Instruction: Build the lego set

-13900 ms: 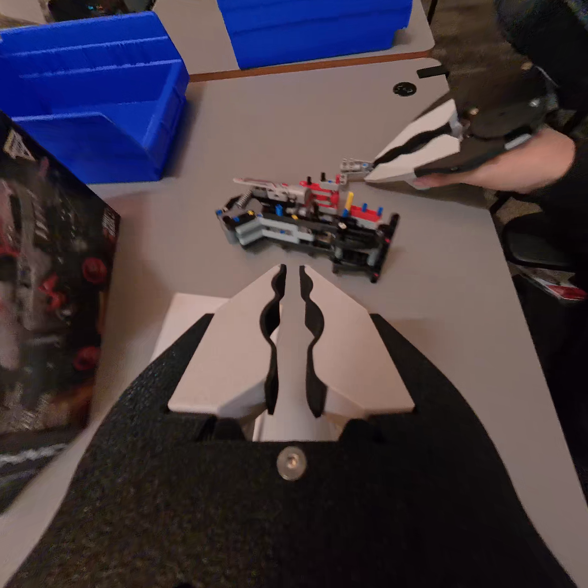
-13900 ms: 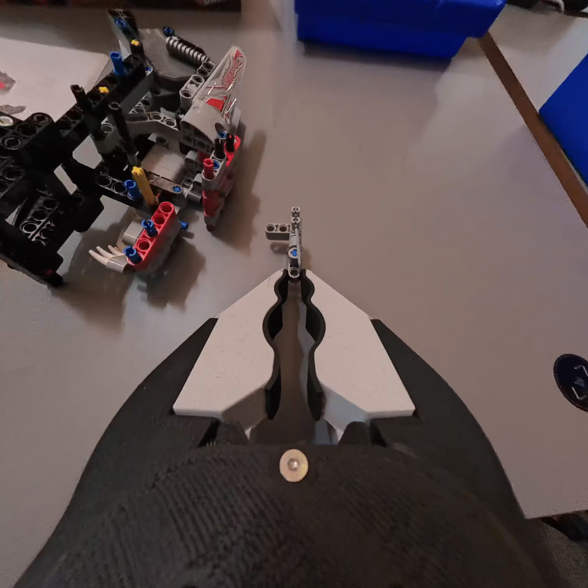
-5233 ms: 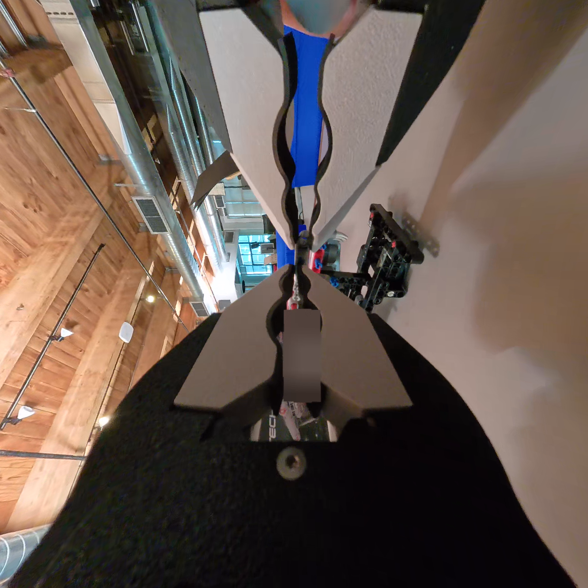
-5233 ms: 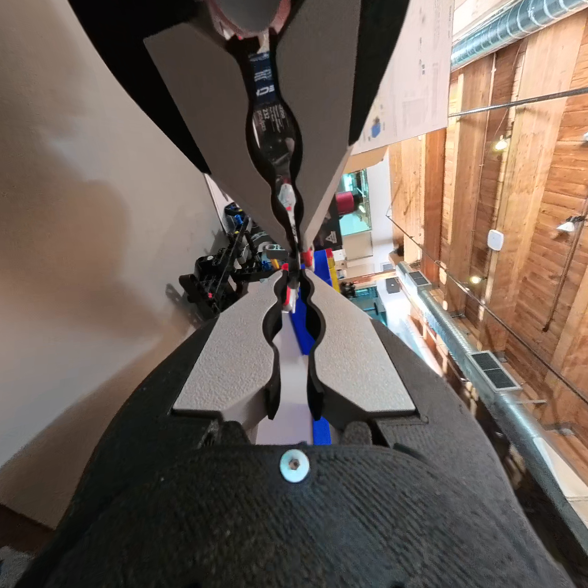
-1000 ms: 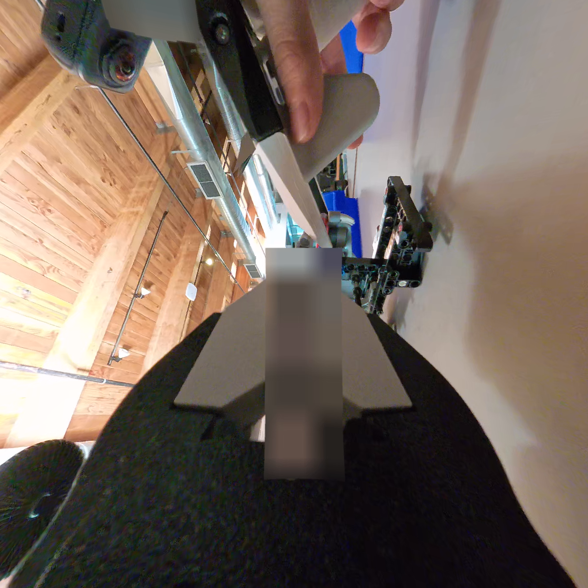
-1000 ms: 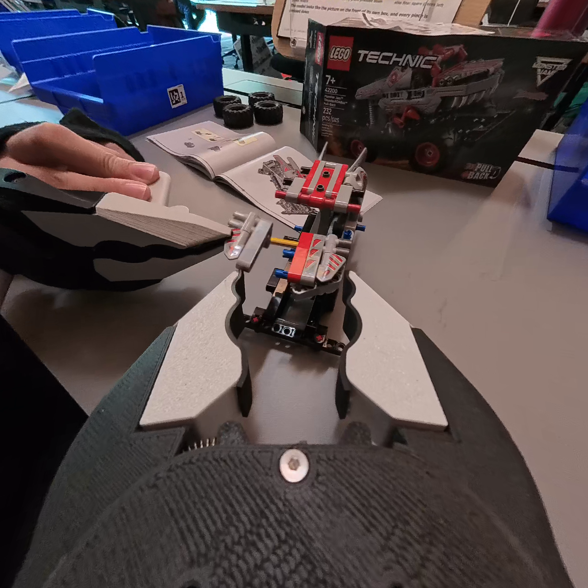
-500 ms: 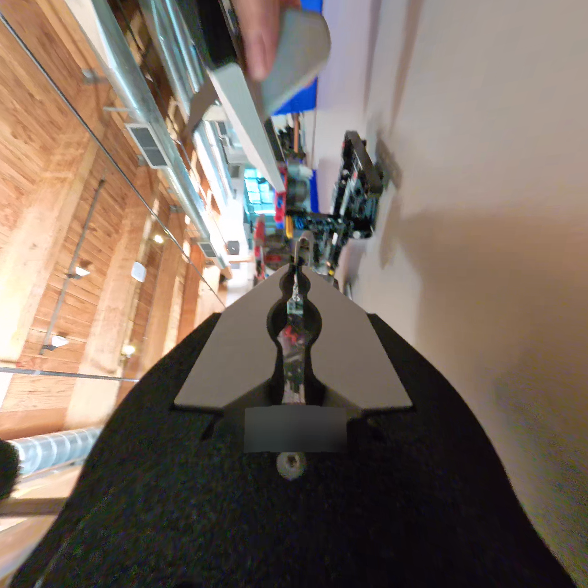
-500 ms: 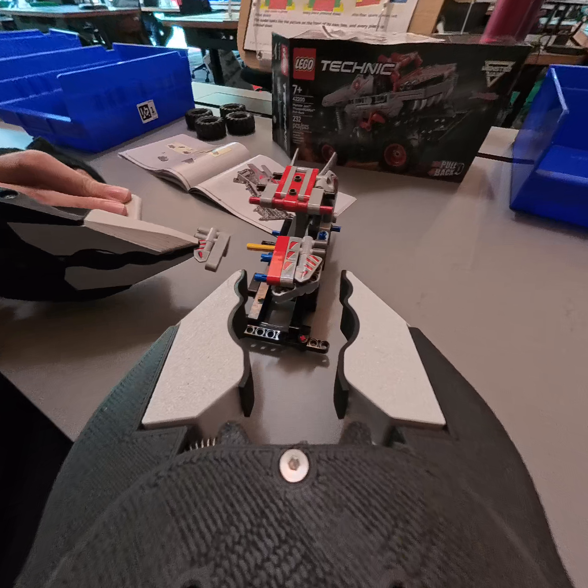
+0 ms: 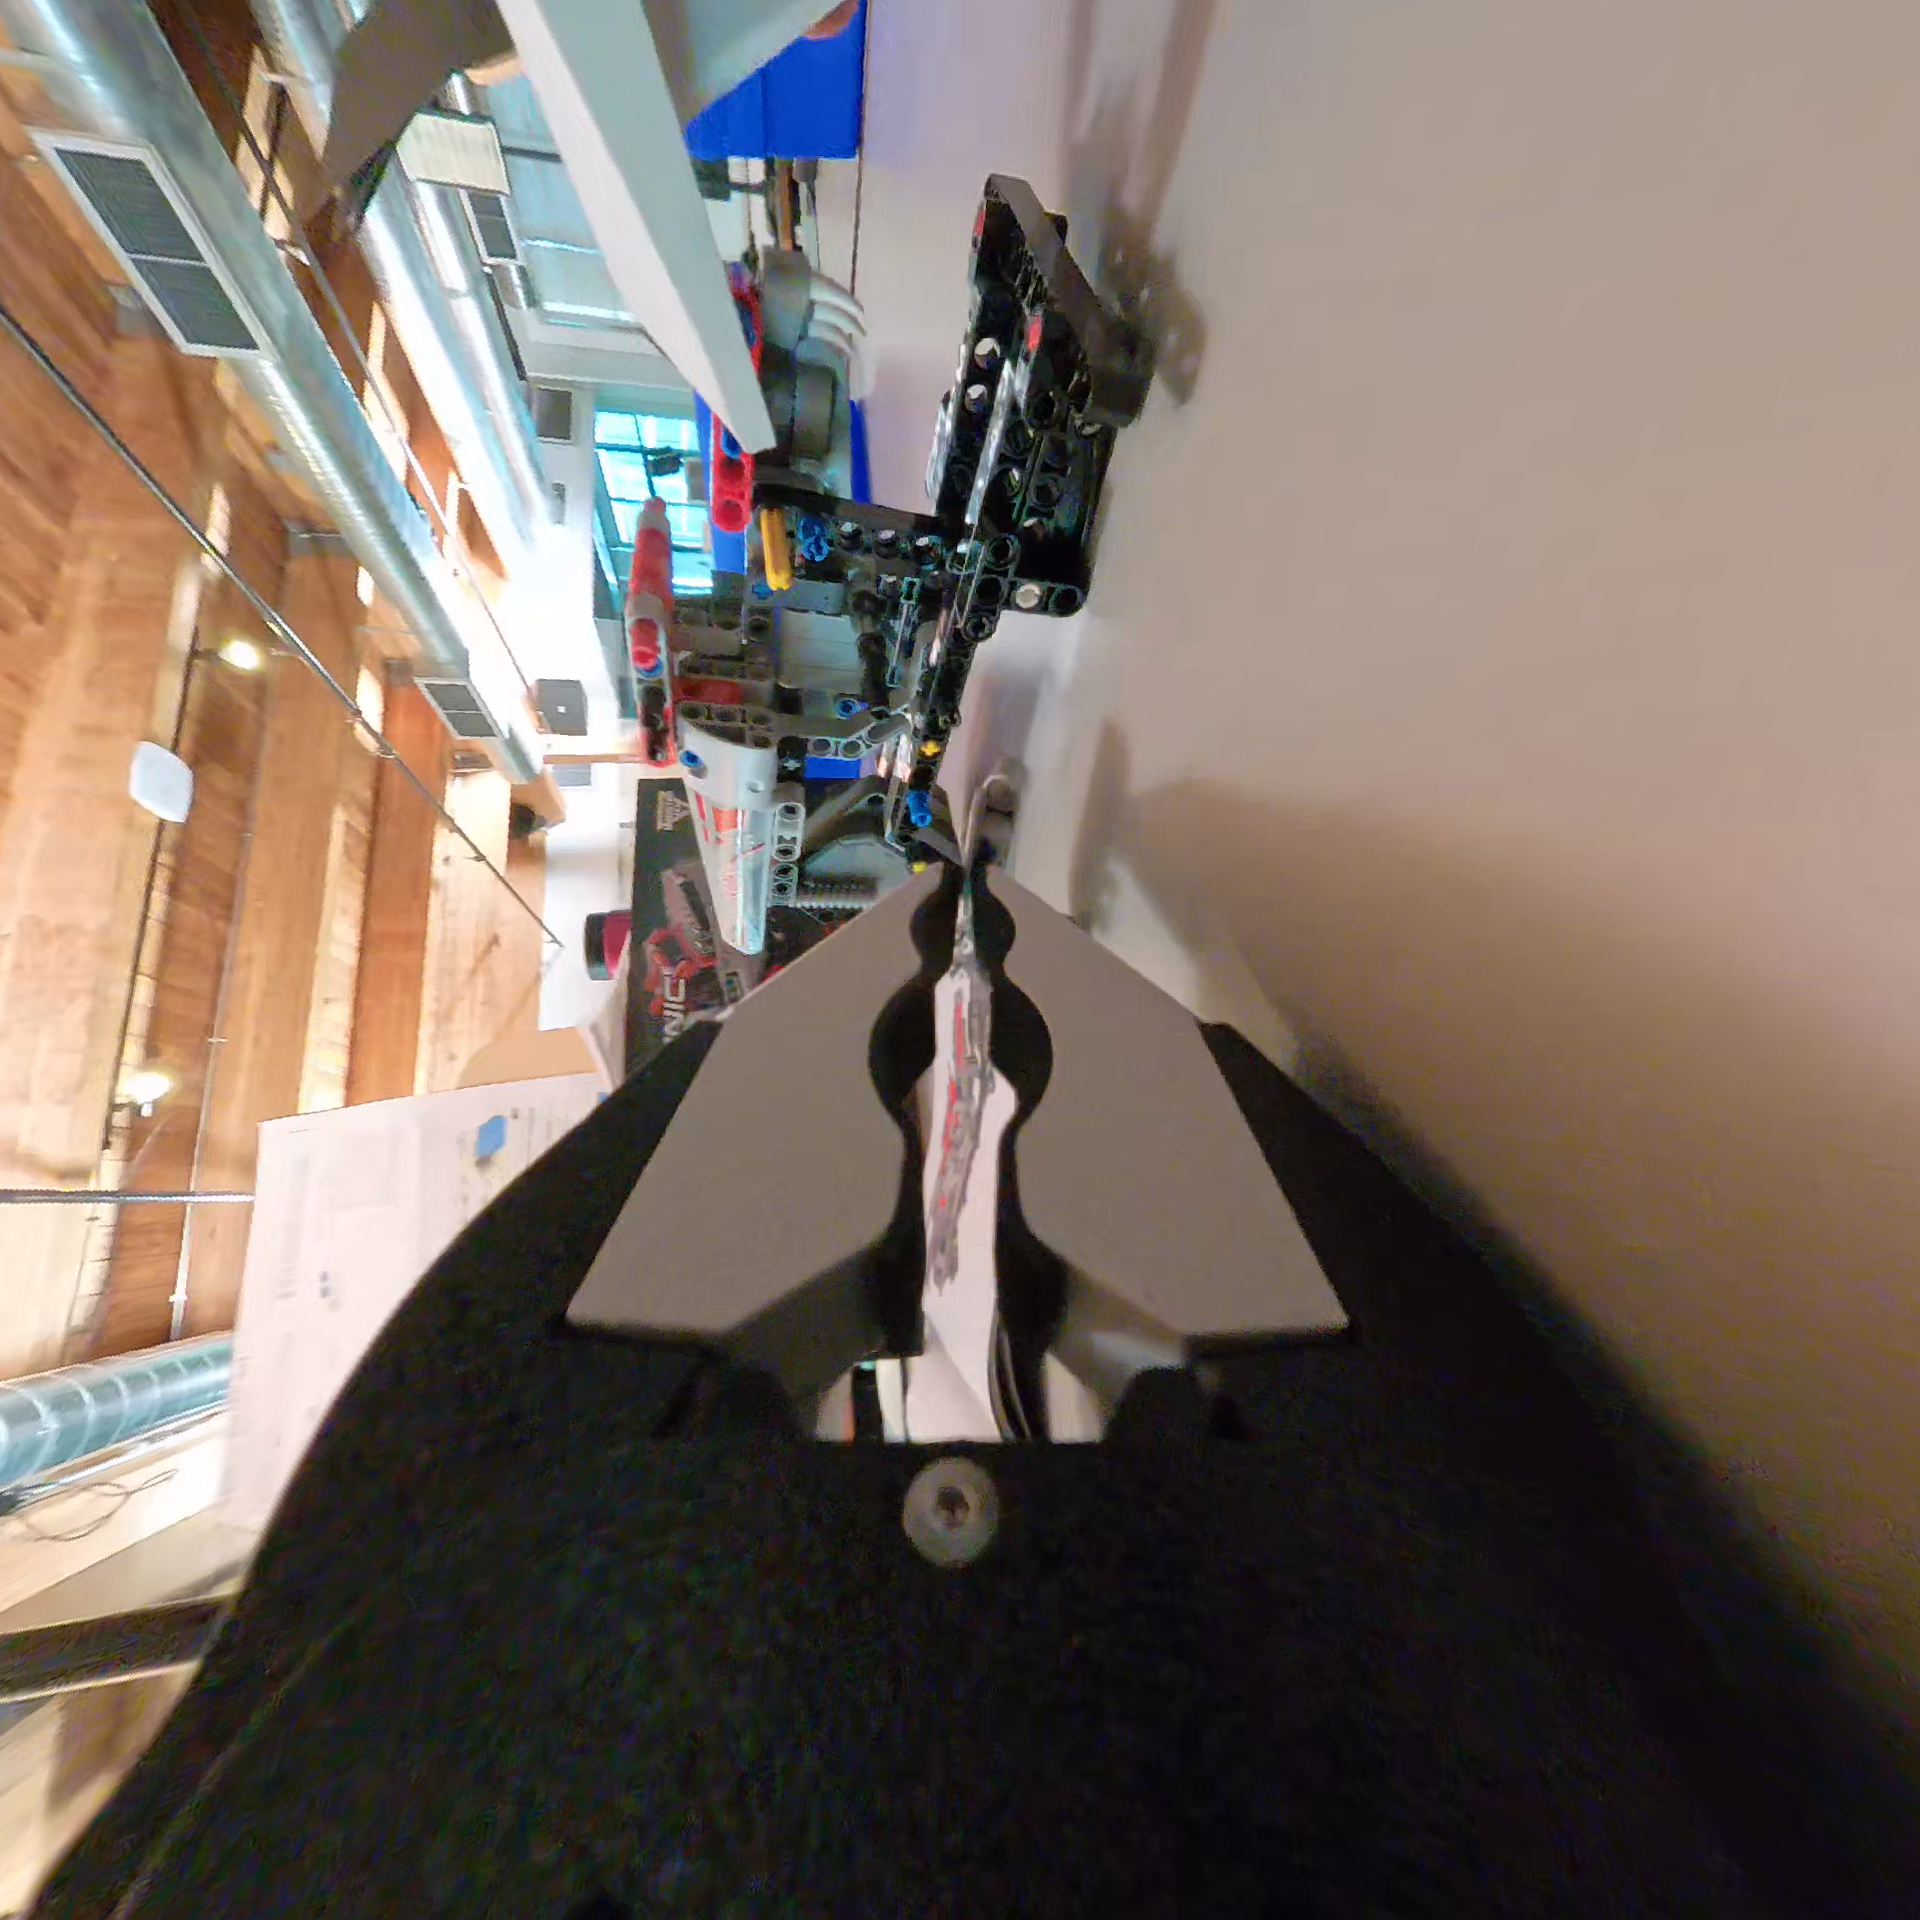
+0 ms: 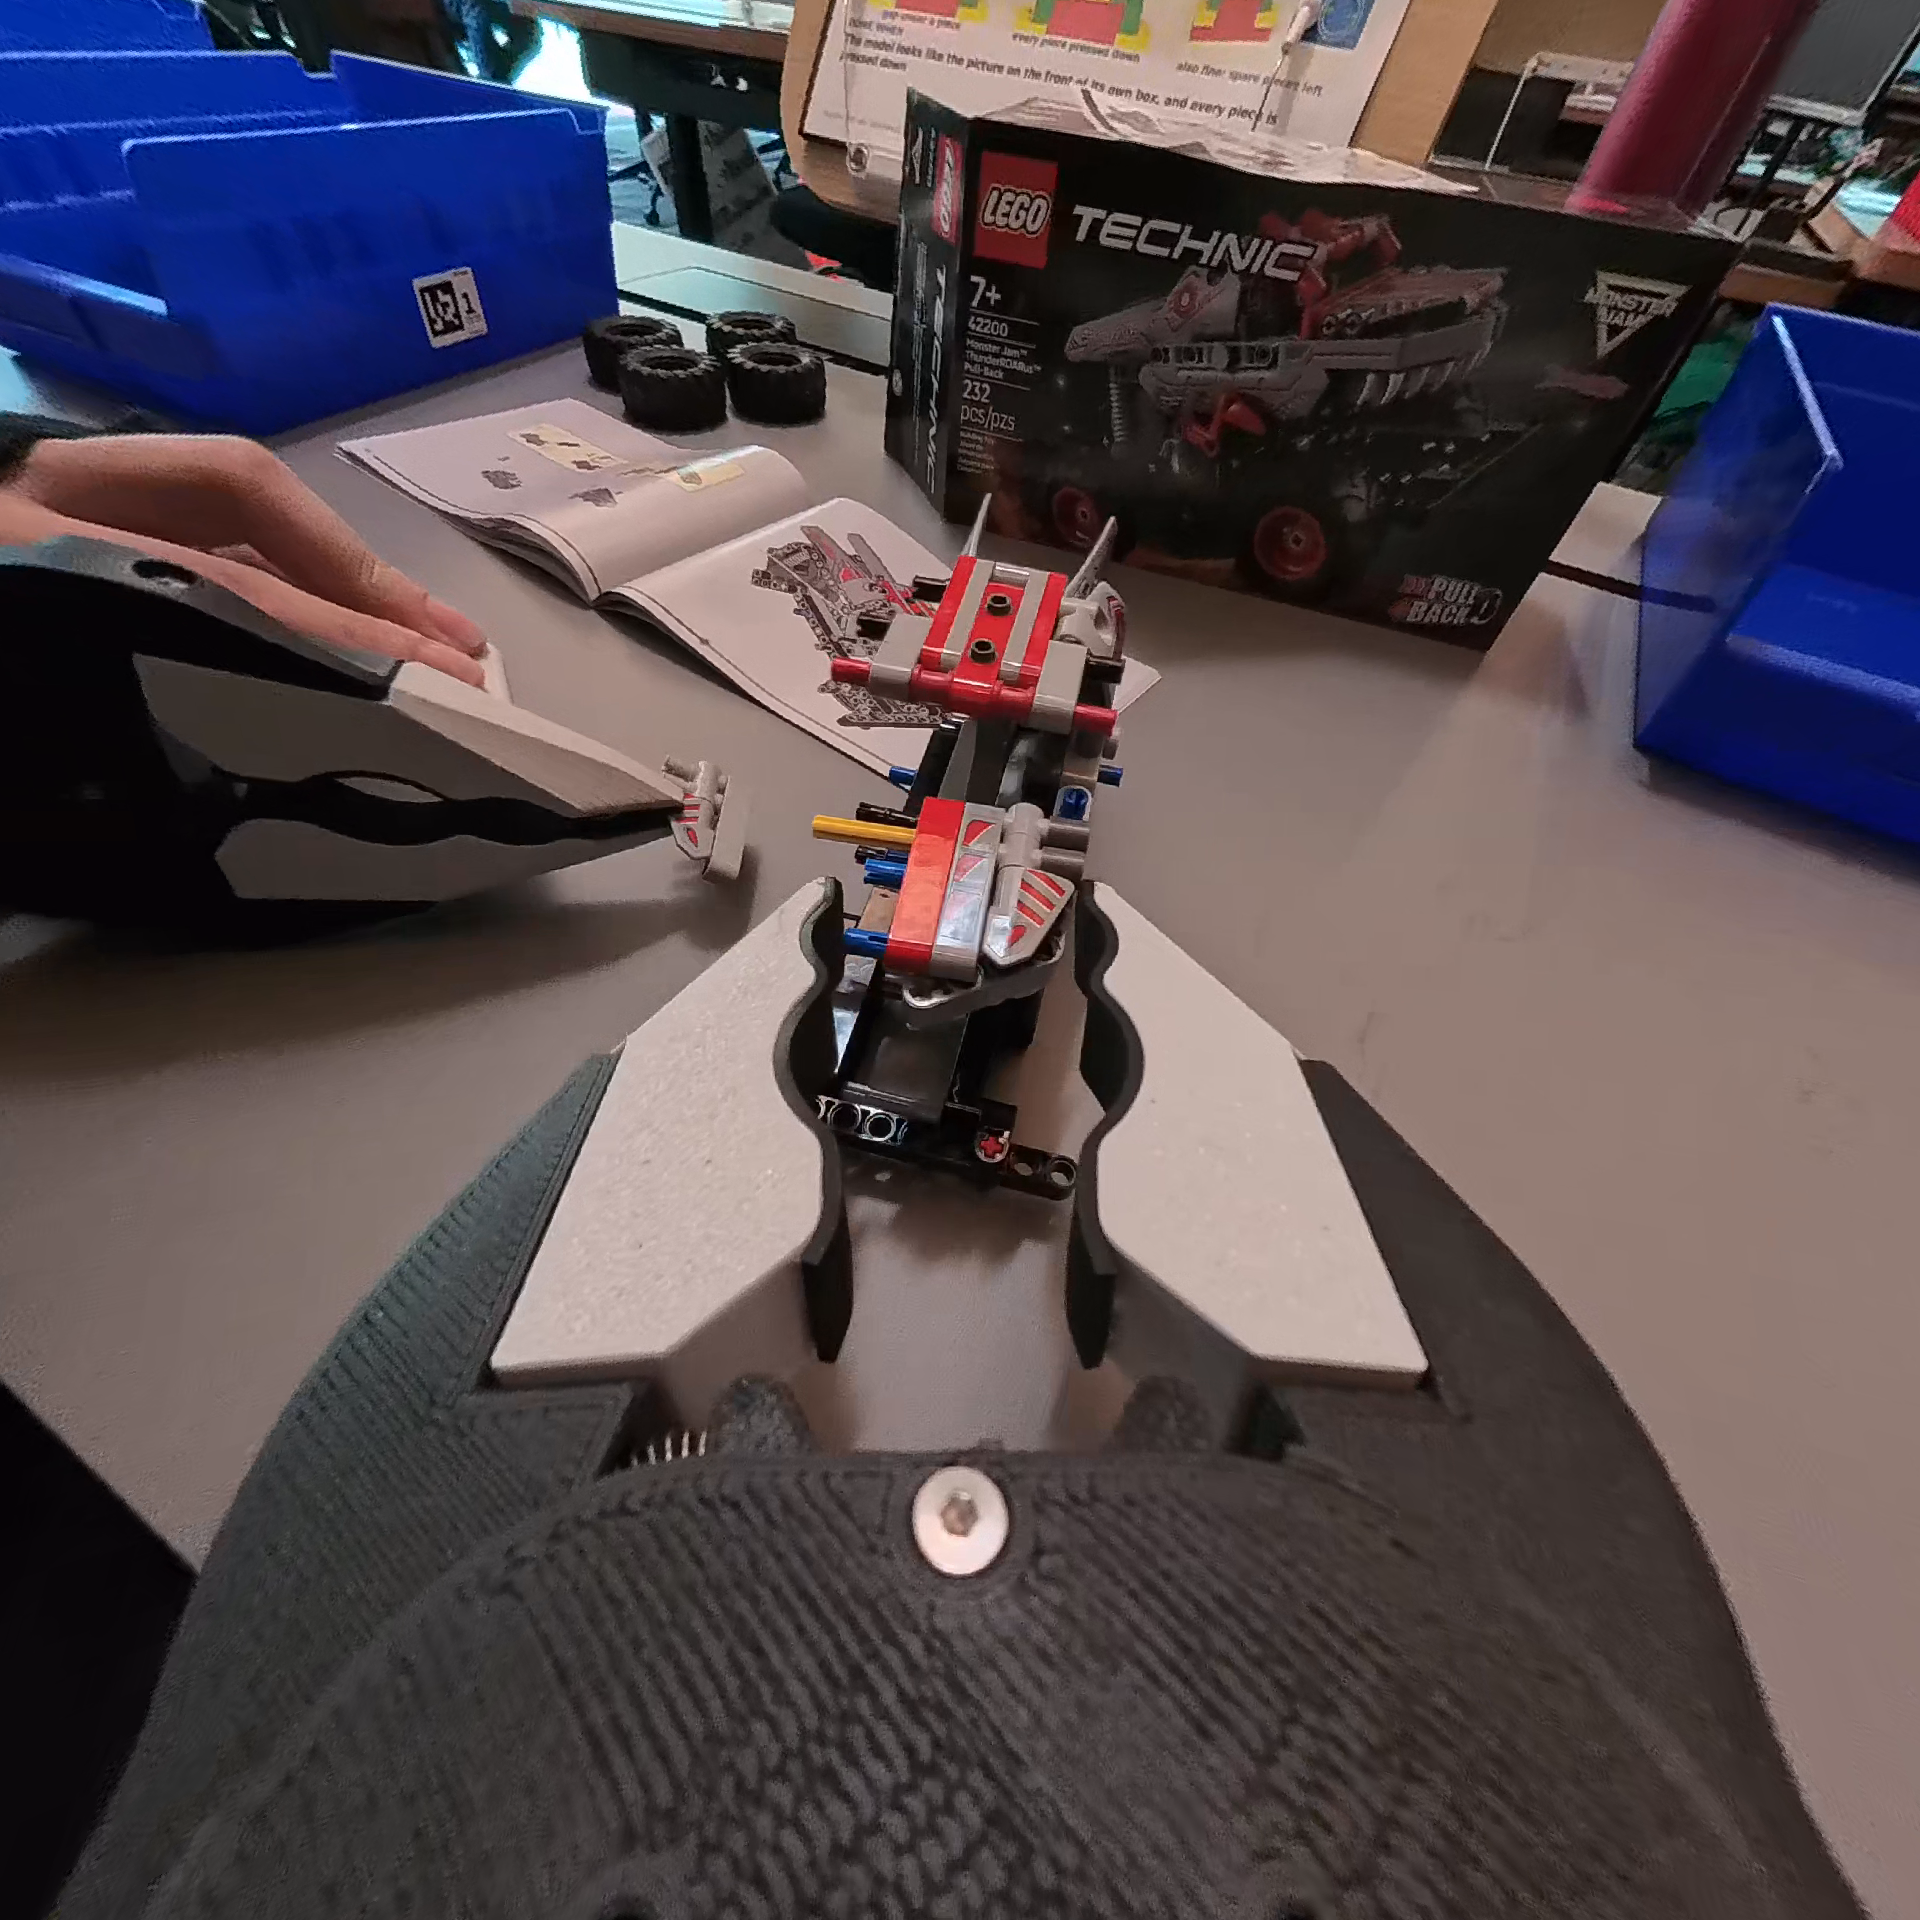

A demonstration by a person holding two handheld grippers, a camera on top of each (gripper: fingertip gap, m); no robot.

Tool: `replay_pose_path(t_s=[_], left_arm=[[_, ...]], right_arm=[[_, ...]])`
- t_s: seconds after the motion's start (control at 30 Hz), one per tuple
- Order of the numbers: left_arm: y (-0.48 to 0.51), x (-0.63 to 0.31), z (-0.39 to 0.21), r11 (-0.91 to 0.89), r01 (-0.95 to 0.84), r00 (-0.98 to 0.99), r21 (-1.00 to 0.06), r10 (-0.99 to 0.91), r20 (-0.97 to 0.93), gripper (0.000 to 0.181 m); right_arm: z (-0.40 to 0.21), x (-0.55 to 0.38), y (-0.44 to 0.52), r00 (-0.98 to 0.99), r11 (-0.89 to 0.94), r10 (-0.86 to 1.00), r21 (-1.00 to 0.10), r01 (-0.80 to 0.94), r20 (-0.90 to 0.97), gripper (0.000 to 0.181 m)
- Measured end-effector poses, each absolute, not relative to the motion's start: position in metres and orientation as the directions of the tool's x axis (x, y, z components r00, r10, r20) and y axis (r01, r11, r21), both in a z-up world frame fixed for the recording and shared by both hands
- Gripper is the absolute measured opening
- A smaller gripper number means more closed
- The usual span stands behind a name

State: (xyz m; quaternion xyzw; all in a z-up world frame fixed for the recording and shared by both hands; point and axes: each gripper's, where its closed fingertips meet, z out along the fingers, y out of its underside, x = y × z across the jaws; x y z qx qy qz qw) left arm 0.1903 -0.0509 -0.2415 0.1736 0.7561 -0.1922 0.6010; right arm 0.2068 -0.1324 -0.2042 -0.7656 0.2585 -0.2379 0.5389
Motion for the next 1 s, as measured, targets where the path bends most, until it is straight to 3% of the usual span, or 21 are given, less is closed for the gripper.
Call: replay_pose_path(t_s=[0.57, 0.83, 1.0], left_arm=[[-0.043, 0.191, -0.243, 0.828, 0.432, -0.460, -0.357, -0.138, -0.877, 0.033], [-0.050, 0.184, -0.221, 0.790, 0.478, -0.395, -0.384, -0.197, -0.897, 0.021], [-0.062, 0.182, -0.209, 0.743, 0.482, -0.421, -0.464, -0.268, -0.867, 0.017]], right_arm=[[-0.205, 0.206, -0.132, 0.757, -0.286, -0.648, -0.948, -0.140, 0.084, 0.043], [-0.206, 0.206, -0.132, 0.771, -0.272, -0.635, -0.947, -0.170, 0.044, 0.044], [-0.206, 0.206, -0.132, 0.772, -0.270, -0.635, -0.947, -0.176, 0.038, 0.043]])
